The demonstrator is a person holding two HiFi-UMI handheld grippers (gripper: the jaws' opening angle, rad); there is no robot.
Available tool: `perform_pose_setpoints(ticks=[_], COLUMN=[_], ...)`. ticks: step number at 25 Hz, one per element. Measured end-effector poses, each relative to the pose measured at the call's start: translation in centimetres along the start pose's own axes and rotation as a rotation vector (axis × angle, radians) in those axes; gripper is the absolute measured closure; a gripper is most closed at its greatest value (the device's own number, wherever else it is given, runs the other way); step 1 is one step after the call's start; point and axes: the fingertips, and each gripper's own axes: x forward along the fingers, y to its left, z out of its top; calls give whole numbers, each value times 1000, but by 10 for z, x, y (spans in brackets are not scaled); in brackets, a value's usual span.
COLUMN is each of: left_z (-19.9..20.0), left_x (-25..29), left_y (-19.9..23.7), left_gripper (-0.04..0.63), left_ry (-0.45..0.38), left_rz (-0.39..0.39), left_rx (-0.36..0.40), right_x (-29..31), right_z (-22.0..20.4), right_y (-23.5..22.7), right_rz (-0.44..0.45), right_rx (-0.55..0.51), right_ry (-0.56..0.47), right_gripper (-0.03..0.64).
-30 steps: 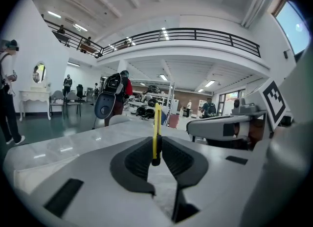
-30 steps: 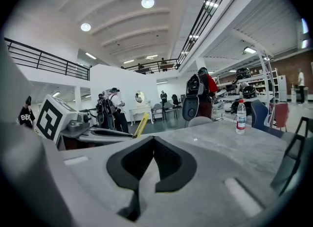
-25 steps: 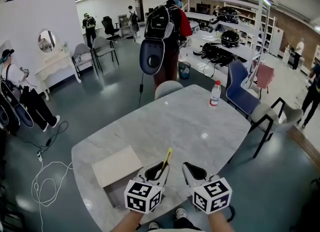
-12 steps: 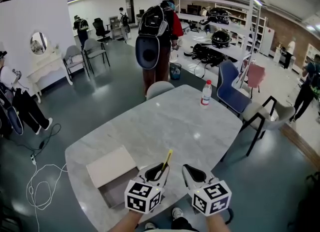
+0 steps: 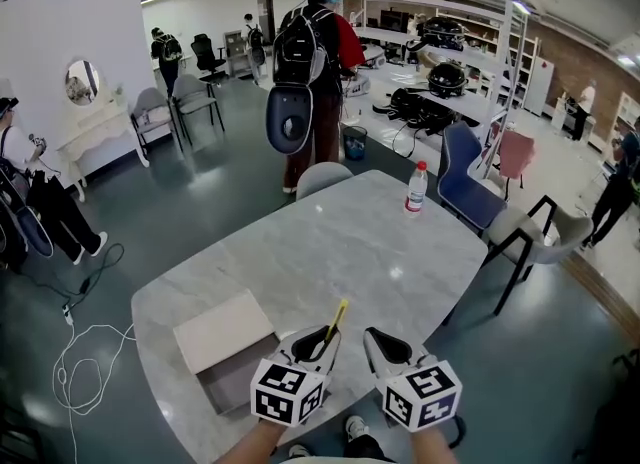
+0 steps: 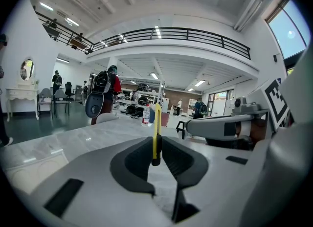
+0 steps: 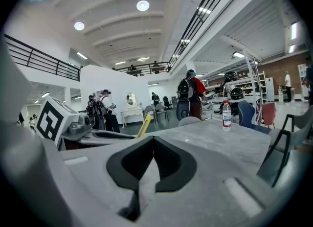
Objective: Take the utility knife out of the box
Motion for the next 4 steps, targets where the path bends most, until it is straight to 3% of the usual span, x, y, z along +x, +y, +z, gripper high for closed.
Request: perform_pose_setpoints(ticks=[4], left_z=[2], left_x=[3], left_y=[3], left_gripper=[538], left_ry=[3], left_rz=[1], left_rx=[0], right_x=[4], right_z=[3], right_y=[-1], right_rz=[4], right_rx=[-2], right_ry=[1], right_gripper=[612])
